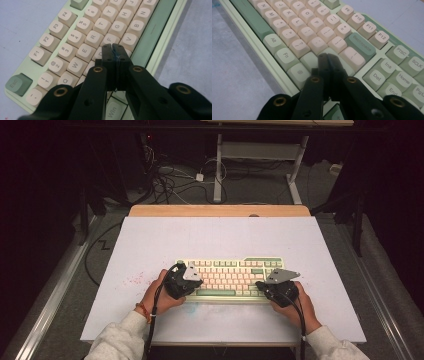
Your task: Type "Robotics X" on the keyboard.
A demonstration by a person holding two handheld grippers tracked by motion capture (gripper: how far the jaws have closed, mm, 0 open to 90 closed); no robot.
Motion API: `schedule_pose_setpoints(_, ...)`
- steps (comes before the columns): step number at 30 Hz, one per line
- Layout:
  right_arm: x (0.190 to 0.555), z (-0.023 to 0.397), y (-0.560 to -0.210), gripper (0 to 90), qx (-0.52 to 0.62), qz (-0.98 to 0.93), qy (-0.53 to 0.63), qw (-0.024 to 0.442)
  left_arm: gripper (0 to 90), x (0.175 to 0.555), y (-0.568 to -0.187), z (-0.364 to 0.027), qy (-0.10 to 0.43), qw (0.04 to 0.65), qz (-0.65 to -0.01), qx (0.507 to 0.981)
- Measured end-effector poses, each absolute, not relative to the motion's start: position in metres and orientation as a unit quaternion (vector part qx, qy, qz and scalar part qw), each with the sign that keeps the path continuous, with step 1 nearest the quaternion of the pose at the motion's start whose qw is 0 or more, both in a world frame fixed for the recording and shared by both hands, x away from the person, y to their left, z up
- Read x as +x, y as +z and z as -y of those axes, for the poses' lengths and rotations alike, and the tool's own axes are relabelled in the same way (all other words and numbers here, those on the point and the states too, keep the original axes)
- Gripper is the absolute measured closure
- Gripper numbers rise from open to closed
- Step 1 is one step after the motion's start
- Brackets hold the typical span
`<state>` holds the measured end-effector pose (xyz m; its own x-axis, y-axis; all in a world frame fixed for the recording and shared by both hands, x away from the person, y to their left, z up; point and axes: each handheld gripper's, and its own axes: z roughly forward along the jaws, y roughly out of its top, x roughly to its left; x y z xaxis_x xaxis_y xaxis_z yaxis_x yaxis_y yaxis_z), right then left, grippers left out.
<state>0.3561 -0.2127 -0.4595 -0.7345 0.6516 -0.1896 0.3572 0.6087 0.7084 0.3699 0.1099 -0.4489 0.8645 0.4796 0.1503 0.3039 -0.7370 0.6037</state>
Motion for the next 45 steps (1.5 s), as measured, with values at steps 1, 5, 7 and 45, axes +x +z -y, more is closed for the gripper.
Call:
schedule_pose_setpoints(1, 0.356, 0.213, -0.46, 90.0, 0.29, -0.869, 0.334, 0.221, 86.5, 0.37, -0.449, -0.11, 0.149, 0.294, -0.213, 0.92)
schedule_pose_setpoints(5, 0.356, 0.213, -0.46, 90.0, 0.29, -0.869, 0.334, 0.221, 86.1, 0.37, -0.449, -0.11, 0.15, 0.294, -0.212, 0.92)
schedule_pose_setpoints(7, 0.356, 0.213, -0.46, 90.0, 0.29, -0.869, 0.334, 0.221, 86.1, 0.37, -0.448, -0.11, 0.15, 0.296, -0.211, 0.92)
schedule_pose_setpoints(45, 0.353, 0.214, -0.434, 56.5, 0.291, -0.84, 0.388, 0.244, 28.6, 0.366, -0.438, -0.117, 0.222, 0.356, -0.252, 0.872)
